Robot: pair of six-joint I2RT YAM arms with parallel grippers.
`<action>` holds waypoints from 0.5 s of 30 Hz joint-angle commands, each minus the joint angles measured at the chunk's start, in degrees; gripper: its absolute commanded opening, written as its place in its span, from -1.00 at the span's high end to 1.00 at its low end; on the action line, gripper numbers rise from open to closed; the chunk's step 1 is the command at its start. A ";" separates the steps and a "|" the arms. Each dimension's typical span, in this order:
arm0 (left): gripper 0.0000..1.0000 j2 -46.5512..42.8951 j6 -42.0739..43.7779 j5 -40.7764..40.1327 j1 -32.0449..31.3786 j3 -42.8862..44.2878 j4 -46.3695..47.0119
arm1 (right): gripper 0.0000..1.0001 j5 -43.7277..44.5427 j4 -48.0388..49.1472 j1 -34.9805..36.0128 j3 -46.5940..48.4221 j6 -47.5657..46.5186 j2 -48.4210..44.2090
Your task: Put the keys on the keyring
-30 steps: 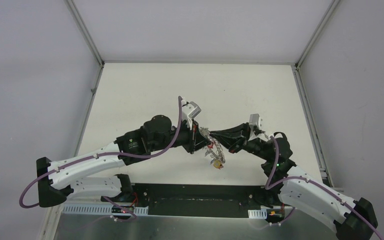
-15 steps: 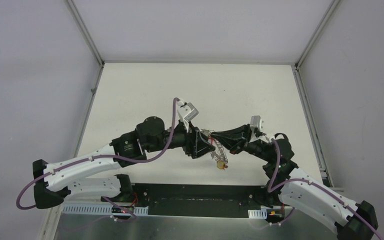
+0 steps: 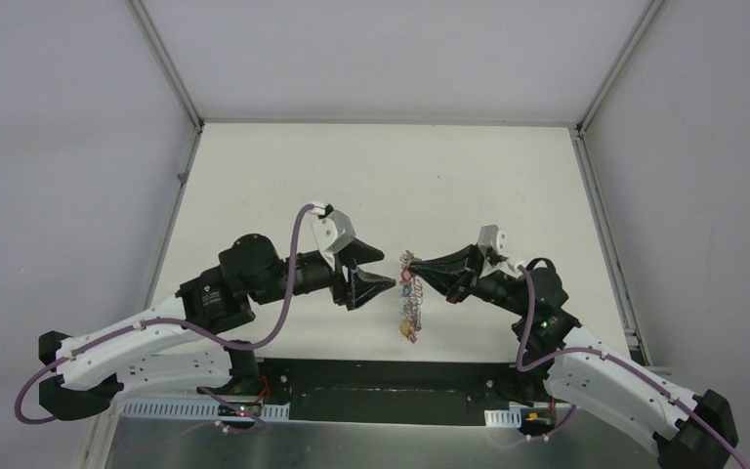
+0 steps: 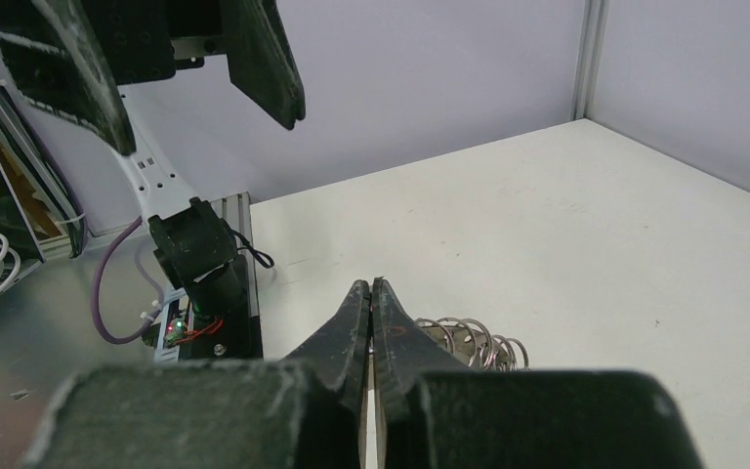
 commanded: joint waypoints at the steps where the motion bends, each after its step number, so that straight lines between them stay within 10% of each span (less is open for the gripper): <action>1: -0.12 0.71 15.75 6.07 -0.43 -0.63 -0.68 | 1.00 -2.48 5.64 0.31 2.80 0.94 -0.32; 15: -0.01 4.56 20.24 13.56 1.33 -6.27 3.96 | 1.00 -8.47 8.60 0.32 2.88 3.83 -0.04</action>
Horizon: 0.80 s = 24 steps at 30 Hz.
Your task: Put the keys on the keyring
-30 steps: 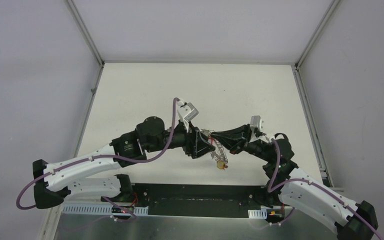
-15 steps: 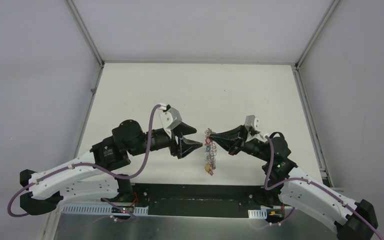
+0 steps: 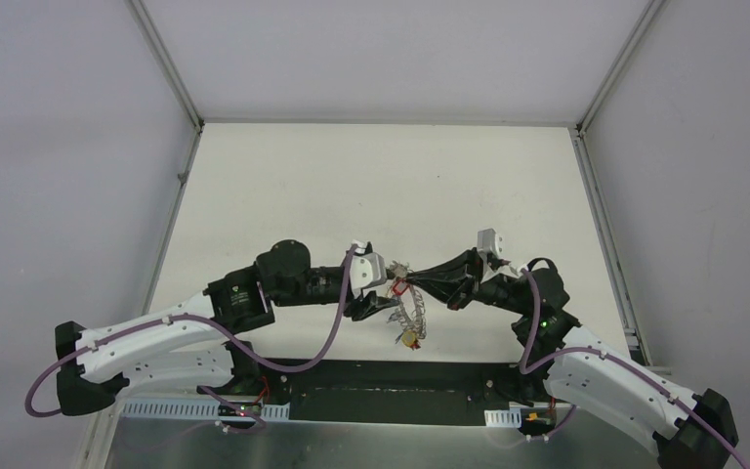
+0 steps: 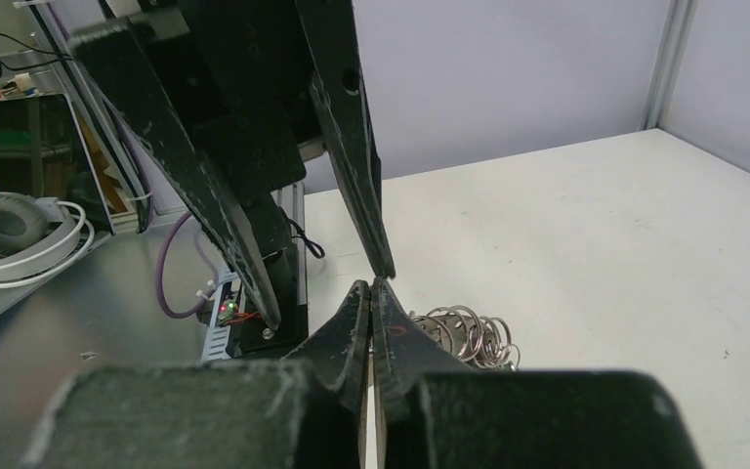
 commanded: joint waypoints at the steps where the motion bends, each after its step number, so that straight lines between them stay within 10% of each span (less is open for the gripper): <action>1: 0.00 0.96 -1.13 6.54 1.82 -1.13 5.08 | 1.00 -1.80 6.72 0.30 2.88 1.40 -0.37; 24: 0.87 4.69 -11.67 17.35 7.37 -4.08 16.39 | 1.00 -1.51 7.34 0.30 2.40 1.79 -0.16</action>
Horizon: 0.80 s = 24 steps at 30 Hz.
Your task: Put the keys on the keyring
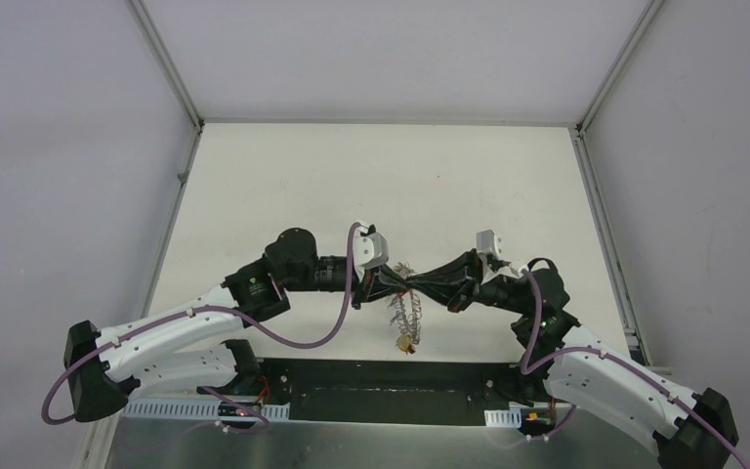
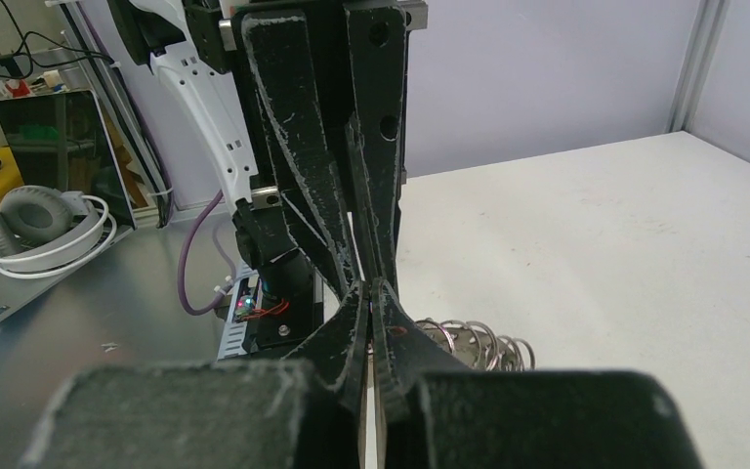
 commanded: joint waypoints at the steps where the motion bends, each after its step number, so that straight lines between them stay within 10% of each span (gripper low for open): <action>1: 0.89 -0.62 -0.93 3.16 0.23 -0.06 3.59 | 1.00 0.70 6.53 0.25 2.36 0.55 -0.46; 13: 1.00 -2.08 0.07 0.40 0.18 4.24 -6.31 | 0.99 1.90 5.96 0.26 2.43 0.65 -0.34; 19: 1.00 0.62 1.21 -2.27 0.21 13.69 -21.84 | 0.18 3.87 3.03 0.32 2.66 0.13 -1.78; 24: 1.00 4.35 5.81 -2.75 0.22 23.07 -36.16 | -0.07 4.80 -6.25 0.25 5.40 -3.36 -3.32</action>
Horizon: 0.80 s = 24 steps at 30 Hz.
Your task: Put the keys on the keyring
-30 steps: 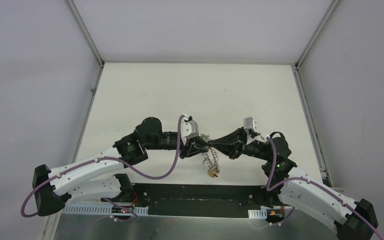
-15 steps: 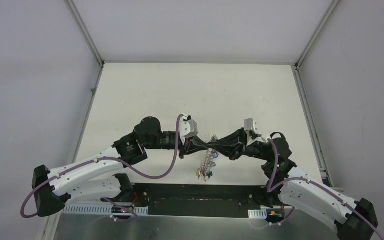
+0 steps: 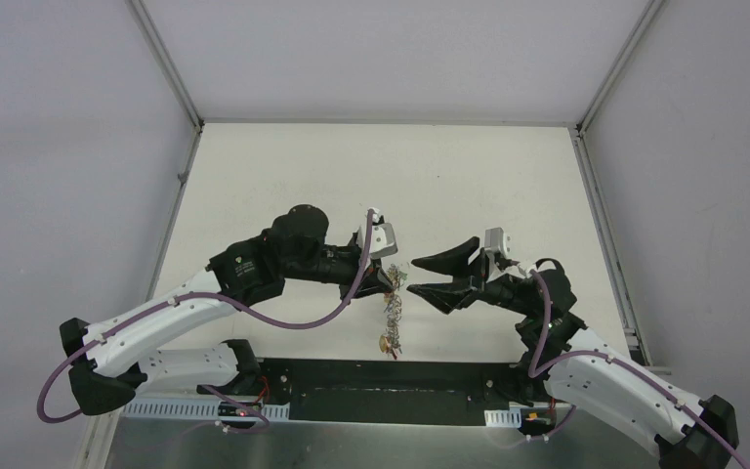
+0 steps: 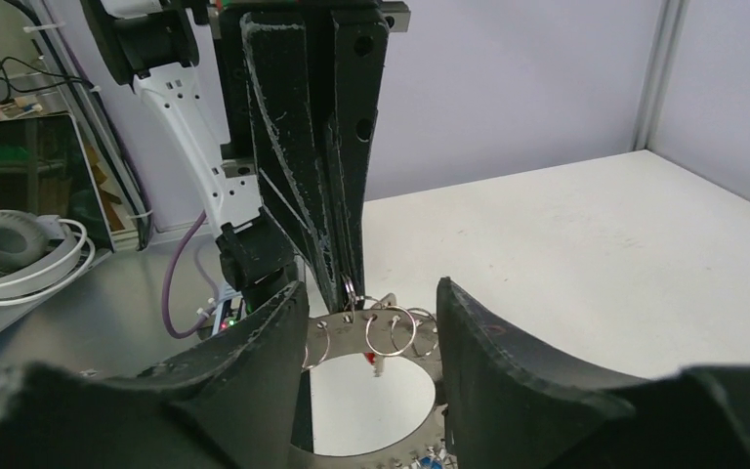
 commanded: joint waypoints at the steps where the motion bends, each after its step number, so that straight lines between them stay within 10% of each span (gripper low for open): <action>1: 1.00 2.63 4.63 -1.02 -0.13 10.91 -13.61 | -0.08 1.56 -7.14 -0.24 5.31 -3.68 -1.25; 12: 1.00 15.98 8.95 -8.35 -0.75 35.54 -42.52 | 0.24 -5.93 -8.34 2.29 10.67 -5.69 7.50; 24: 1.00 20.00 10.02 -7.93 -2.28 41.45 -48.26 | 0.25 -2.55 0.49 7.58 11.66 -5.54 14.77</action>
